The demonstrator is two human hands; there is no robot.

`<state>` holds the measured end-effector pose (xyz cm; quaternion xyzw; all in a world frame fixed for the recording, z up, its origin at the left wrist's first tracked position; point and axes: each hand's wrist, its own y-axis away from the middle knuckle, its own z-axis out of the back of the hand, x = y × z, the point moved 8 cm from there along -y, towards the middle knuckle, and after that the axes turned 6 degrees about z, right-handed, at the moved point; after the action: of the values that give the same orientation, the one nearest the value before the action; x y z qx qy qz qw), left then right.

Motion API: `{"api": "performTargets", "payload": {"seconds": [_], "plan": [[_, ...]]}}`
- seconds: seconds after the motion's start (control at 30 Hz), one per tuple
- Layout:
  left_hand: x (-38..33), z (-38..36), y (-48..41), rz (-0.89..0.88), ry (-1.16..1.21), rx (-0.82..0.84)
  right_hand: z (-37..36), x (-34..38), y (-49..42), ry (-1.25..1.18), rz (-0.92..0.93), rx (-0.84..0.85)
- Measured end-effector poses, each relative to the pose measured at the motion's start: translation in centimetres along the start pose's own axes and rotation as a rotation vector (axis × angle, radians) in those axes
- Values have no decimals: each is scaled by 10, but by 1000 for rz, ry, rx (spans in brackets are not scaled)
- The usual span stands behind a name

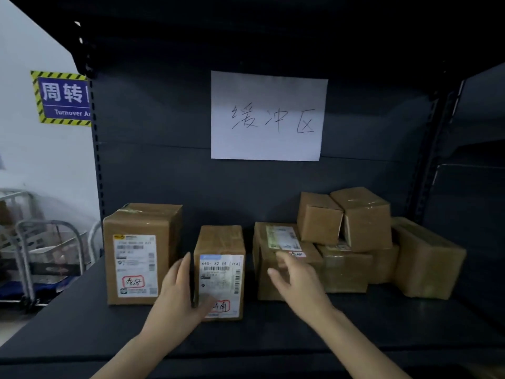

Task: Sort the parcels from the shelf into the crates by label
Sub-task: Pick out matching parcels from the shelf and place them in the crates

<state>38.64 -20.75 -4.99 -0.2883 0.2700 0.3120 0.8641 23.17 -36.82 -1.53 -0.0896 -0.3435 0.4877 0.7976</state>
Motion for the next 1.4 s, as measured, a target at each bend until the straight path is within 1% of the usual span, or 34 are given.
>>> {"api": "performTargets", "payload": {"seconds": [0.07, 0.13, 0.2, 0.27, 0.33, 0.4, 0.47, 0.53, 0.6, 0.77, 0.87, 0.93, 1.07, 1.13, 1.23, 1.4], "plan": [[-19, 8, -3, -44, 5, -55, 29, -7, -11, 35, 8, -116], [-42, 16, -7, -134, -63, -133, 51, -19, -21, 65, -34, -194], [-69, 22, -12, -253, -171, -220, 67, -34, -26, 77, -106, -235], [-100, 22, -16, -347, -191, -257, 76, -49, -26, 75, -165, -255], [-134, 8, -24, -414, -148, -194, 82, -65, -24, 75, -219, -282], [-162, -18, -36, -434, -96, -104, 85, -81, -21, 47, -253, -291], [-183, -47, -53, -383, -58, 1, 86, -93, -20, -9, -274, -294], [-197, -74, -73, -335, -41, 66, 85, -105, -21, -45, -297, -284], [-211, -95, -92, -343, -84, 79, 81, -117, -26, -57, -318, -270], [-237, -133, -126, -433, -279, 133, 65, -134, -41, -75, -348, -241], [-231, -137, -130, -415, -287, 153, 58, -135, -44, -93, -344, -226], [-220, -130, -129, -379, -227, 117, 57, -136, -46, -105, -329, -227], [-192, -109, -130, -219, -74, 23, 54, -132, -56, -177, -301, -216], [-176, -108, -132, -122, -1, 33, 49, -124, -64, -220, -285, -185], [-157, -120, -125, -20, 100, 111, 43, -109, -73, -292, -247, -161], [-147, -120, -114, 7, 241, 91, 47, -102, -63, -315, -234, -202]]}}
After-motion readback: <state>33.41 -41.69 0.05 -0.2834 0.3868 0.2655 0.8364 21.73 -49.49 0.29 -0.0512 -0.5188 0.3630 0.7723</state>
